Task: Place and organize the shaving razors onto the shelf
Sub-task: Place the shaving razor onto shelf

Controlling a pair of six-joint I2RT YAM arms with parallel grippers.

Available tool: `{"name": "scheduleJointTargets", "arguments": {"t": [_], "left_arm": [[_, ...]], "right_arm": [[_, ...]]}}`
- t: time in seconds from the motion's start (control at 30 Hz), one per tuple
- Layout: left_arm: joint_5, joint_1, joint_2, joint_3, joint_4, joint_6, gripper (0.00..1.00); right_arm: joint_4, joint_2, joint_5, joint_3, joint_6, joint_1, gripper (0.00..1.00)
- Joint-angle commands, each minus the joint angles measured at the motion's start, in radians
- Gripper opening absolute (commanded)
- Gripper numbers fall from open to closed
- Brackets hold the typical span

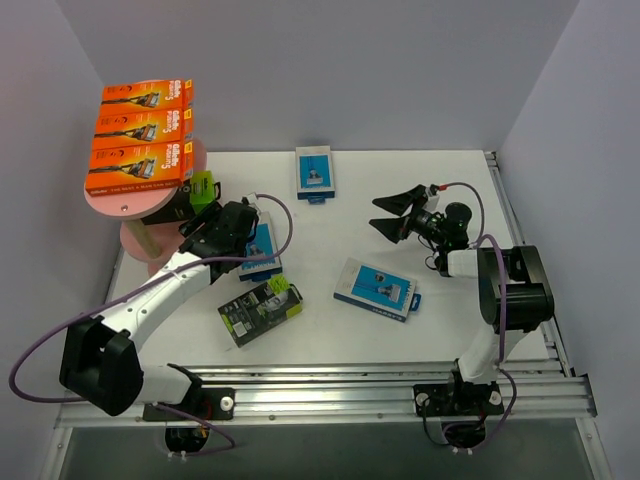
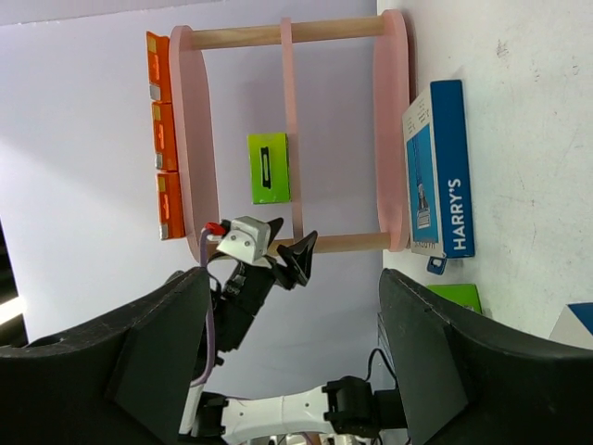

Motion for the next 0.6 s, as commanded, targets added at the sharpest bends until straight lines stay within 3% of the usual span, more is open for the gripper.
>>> {"name": "scheduleJointTargets", "arguments": {"t": [0.0,0.57], "left_arm": [[-0.031,0.024,0.021,0.002,0.085,0.035,0.71],[-0.077,0.070,0.120,0.023,0.200,0.132,0.71]], "right_arm": [[0.354,0.000,-0.037,0.012,0.000,-0.008,0.70],[0.371,0.031,-0.048,0.013,0.002,-0.033,0.71]]}}
